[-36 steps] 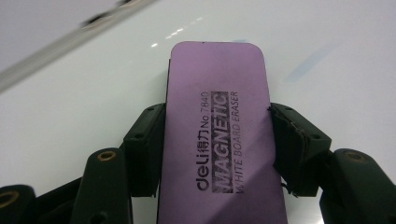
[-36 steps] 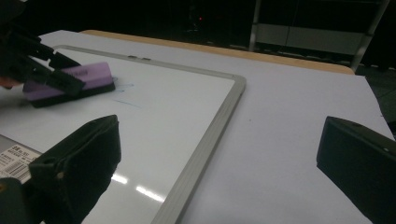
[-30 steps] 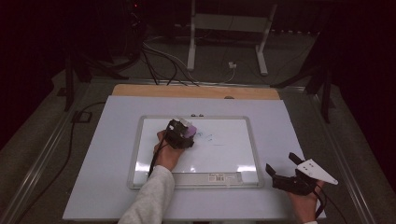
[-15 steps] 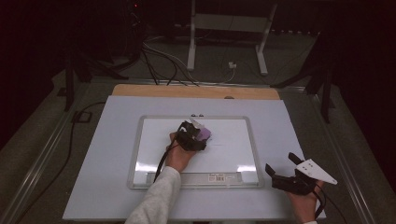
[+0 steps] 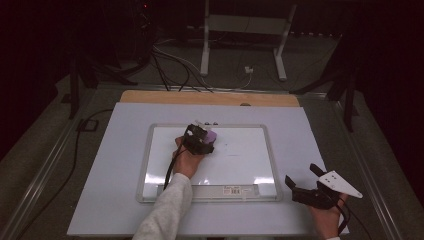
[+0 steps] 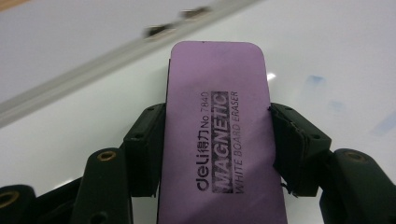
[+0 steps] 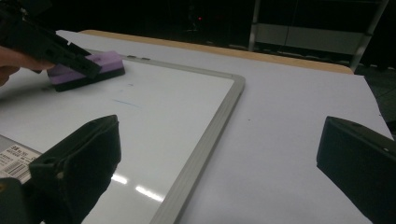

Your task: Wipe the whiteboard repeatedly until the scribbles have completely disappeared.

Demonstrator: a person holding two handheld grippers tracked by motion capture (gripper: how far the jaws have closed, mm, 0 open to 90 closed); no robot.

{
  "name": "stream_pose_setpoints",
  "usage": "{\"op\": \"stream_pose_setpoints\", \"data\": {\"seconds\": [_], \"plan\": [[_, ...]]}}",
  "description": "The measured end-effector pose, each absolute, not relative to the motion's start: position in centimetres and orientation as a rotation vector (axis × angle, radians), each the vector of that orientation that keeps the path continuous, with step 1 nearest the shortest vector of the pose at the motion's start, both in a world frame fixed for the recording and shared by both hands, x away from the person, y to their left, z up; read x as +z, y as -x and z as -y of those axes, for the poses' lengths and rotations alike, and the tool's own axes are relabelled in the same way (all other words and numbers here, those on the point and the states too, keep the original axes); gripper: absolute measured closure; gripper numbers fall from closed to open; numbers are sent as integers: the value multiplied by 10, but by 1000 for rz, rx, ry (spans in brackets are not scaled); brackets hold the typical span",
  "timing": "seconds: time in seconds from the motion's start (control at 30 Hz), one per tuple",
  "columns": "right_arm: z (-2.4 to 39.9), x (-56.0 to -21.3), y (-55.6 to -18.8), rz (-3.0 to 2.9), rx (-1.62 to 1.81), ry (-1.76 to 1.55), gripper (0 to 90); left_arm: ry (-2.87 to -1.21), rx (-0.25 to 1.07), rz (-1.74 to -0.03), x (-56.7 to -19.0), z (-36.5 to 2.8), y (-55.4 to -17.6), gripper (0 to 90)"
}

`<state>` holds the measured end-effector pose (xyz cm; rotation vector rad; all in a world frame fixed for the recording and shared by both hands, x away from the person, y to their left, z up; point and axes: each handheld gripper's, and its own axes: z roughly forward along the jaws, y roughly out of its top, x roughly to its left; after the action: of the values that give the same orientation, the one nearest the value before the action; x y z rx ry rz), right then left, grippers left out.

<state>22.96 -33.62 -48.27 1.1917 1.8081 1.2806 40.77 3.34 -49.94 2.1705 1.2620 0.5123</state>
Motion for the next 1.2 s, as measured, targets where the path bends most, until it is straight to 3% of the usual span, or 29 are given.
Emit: {"op": "stream_pose_setpoints", "data": {"seconds": [0.23, 0.5, 0.6, 0.7, 0.8, 0.97, 1.07, 1.2], "plan": [[336, -483, -230, -1811, 1281, -1191, 1, -2164, 494, -1263, -500, -26, -409, 419], [334, -483, -230, -1817, 1280, -1186, 2, -2240, 419, -1070, -499, 18, -390, 418], [334, -483, -230, -1817, 1279, -1186, 2, -2264, 306, -974, -500, 31, -382, 418], [335, -483, -230, -1815, 1279, -1186, 1, -2296, 324, -905, -499, 40, -375, 418], [335, -483, -229, -1811, 1279, -1188, 2, -2291, 340, -926, -499, 38, -378, 418], [337, -482, -229, -1804, 1281, -1193, 2, -2272, 477, -1088, -497, 19, -395, 418], [337, -482, -228, -1803, 1282, -1195, 2, -2229, 499, -1201, -497, 3, -406, 419], [337, -482, -228, -1802, 1282, -1196, 2, -2220, 501, -1215, -498, 1, -408, 419]]}}
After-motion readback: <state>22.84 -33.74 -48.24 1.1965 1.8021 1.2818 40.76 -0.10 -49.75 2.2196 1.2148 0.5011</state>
